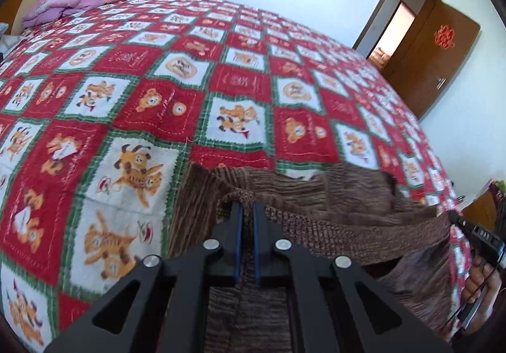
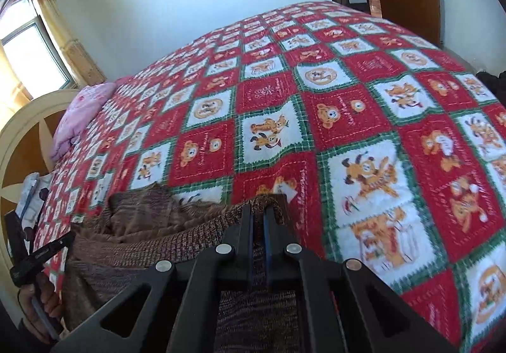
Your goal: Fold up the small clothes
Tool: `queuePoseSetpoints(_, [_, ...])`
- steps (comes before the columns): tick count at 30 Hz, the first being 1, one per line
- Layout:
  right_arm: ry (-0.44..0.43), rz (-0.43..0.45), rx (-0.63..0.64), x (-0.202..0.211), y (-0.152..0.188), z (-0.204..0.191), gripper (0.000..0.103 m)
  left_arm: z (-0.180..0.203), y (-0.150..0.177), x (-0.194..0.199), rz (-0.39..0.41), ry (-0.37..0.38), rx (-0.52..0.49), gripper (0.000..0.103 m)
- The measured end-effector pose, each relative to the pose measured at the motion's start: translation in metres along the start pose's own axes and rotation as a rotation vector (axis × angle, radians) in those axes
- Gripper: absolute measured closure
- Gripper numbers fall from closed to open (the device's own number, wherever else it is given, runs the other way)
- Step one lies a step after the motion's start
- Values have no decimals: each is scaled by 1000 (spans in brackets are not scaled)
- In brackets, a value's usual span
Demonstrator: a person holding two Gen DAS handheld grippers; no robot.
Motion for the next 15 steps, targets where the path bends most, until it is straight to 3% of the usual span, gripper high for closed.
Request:
queuePoseSetpoints(3, [0, -28, -49, -18, 0, 8, 94, -8, -5, -8, -7, -26, 33, 88])
queuePoseSetpoints(5, [25, -5, -58, -10, 1, 10, 69, -16, -6, -2, -8, -5, 74, 84])
queuePoseSetpoints(6, [40, 10, -47, -3, 2, 10, 49, -19, -7, 5, 4, -5, 77, 81])
queuePoseSetpoints(8, [68, 28, -9, 12, 6, 6, 47, -24, -5, 18, 37, -37, 50, 59])
queuePoseSetpoints(10, [89, 15, 91, 25, 11, -11, 47, -30, 1, 35, 92, -96, 10, 47])
queuePoseSetpoints(13, [41, -28, 265, 29, 20, -55, 47, -29, 19, 43, 114, -176, -97, 43])
queuePoseSetpoints(15, [3, -167, 423, 9, 33, -98, 47, -24, 29, 35, 119, -255, -177, 39])
Point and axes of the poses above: each gripper's, at about its wrist camera, not at the fingertips, and x roughly against the way its jaws point, z to its right, y to its underside, the point moved 5 cm from there along -x, roughly the way its jaws point, and after that the axes turned 12 degrees about x, right-handed, at the moved point
